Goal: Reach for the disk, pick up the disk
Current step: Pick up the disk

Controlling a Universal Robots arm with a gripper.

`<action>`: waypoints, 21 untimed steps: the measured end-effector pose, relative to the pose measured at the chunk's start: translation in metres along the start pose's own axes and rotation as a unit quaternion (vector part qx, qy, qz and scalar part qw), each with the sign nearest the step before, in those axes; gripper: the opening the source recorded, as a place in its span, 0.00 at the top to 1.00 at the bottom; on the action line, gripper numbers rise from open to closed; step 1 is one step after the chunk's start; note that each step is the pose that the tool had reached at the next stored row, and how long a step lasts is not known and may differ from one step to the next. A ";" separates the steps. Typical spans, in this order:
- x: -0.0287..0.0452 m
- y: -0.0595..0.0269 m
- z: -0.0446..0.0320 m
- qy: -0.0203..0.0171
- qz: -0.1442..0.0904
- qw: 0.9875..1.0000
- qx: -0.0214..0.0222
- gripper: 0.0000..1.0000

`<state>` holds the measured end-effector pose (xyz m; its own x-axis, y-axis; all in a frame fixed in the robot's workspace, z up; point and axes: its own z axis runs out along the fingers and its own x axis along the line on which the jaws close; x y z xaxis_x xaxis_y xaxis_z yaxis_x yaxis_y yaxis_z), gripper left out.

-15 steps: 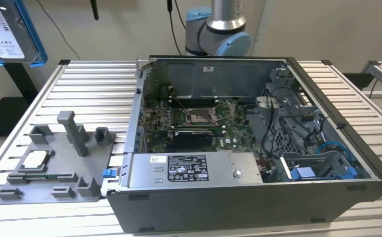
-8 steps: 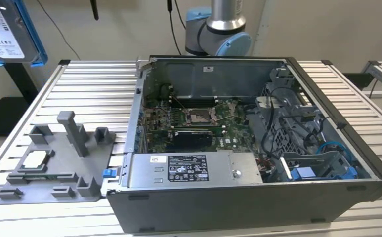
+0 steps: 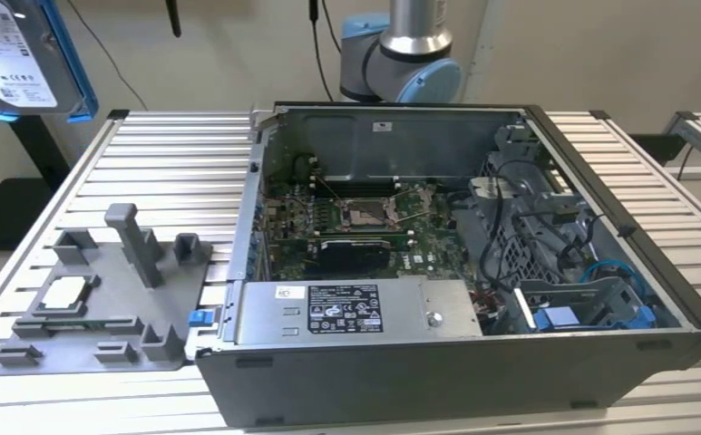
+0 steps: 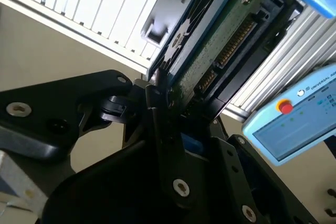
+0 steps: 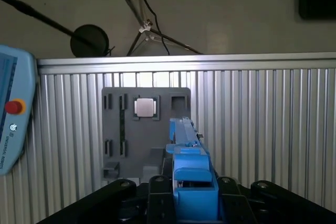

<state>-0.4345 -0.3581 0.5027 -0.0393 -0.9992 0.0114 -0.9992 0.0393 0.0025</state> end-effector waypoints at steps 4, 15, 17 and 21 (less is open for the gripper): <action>-0.0004 -0.0093 0.0000 0.000 0.000 1.000 0.000 1.00; -0.0016 -0.0347 -0.0001 0.000 0.000 1.000 0.000 1.00; -0.0017 -0.0387 -0.0001 0.000 0.000 1.000 0.000 1.00; -0.0021 -0.0465 -0.0001 0.000 0.000 1.000 0.000 1.00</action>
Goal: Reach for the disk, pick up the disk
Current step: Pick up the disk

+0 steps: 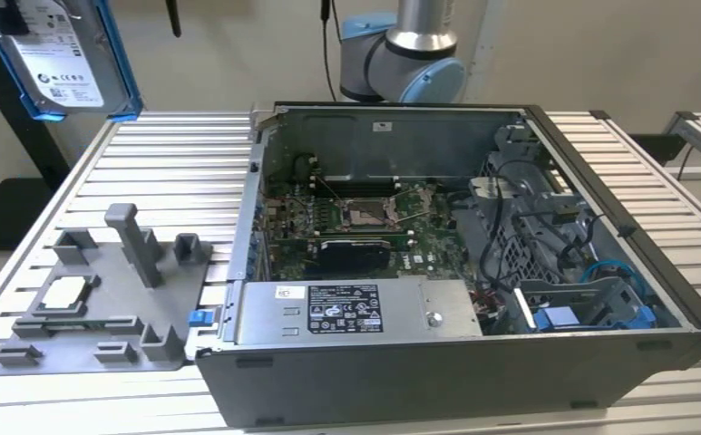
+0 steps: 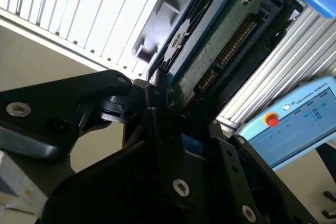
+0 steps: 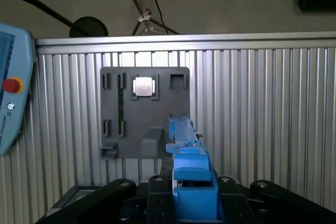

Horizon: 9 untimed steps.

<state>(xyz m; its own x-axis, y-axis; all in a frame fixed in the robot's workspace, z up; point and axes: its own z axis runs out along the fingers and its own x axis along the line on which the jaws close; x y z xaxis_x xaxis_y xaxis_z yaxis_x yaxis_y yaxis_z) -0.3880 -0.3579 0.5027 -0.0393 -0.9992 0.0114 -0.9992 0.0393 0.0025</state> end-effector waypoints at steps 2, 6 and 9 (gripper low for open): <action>-0.0002 -0.0038 0.0000 0.000 0.000 1.000 0.000 1.00; -0.0005 -0.0111 0.0000 0.000 0.000 1.000 0.000 1.00; -0.0008 -0.0174 -0.0001 0.000 0.000 1.000 0.000 1.00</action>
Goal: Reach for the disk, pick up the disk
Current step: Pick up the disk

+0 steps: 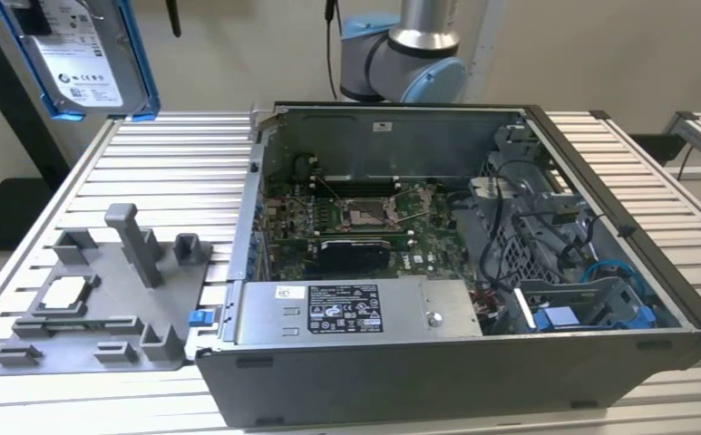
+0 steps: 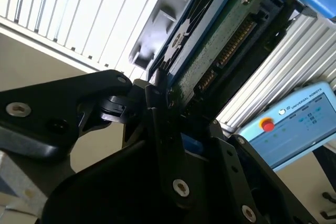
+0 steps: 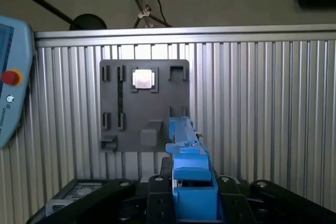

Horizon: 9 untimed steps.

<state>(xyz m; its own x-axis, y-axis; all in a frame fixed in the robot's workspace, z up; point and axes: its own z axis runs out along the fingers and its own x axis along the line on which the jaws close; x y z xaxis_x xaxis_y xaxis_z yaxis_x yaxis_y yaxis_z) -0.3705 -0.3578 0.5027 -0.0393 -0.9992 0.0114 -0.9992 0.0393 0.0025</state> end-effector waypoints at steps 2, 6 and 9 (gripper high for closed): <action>-0.0002 -0.0041 0.0000 0.000 0.000 1.000 0.000 1.00; -0.0005 -0.0115 -0.0001 0.000 0.000 1.000 0.000 1.00; -0.0008 -0.0169 0.0000 0.000 0.000 1.000 0.000 1.00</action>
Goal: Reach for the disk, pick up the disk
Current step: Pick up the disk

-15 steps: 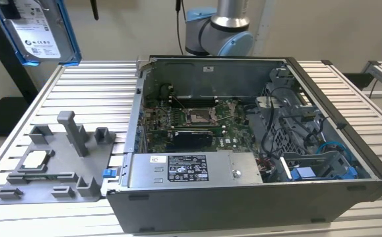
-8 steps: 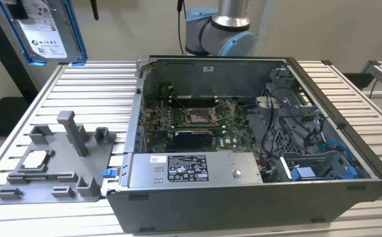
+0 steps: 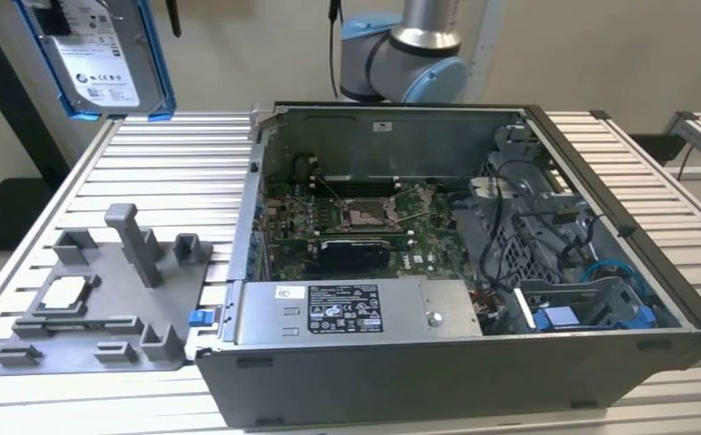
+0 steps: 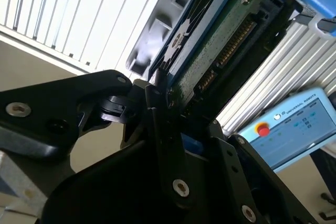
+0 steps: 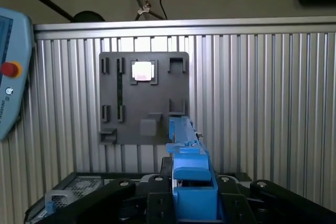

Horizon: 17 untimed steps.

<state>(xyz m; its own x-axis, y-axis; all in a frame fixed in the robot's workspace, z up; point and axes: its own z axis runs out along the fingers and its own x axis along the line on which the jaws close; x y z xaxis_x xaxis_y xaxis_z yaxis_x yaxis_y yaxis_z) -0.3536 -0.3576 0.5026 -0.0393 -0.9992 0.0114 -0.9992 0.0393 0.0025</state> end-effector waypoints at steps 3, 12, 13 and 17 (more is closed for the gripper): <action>-0.0003 -0.0055 -0.0001 0.000 0.000 1.000 0.000 1.00; -0.0012 -0.0223 -0.0001 0.000 0.000 1.000 0.000 1.00; -0.0013 -0.0244 -0.0001 0.000 0.000 1.000 0.000 1.00; -0.0017 -0.0326 -0.0002 0.000 0.000 1.000 0.000 1.00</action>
<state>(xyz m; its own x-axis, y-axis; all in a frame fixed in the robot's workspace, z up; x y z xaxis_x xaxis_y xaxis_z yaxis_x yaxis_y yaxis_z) -0.3209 -0.3572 0.5027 -0.0393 -0.9992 0.0114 -0.9992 0.0393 0.0026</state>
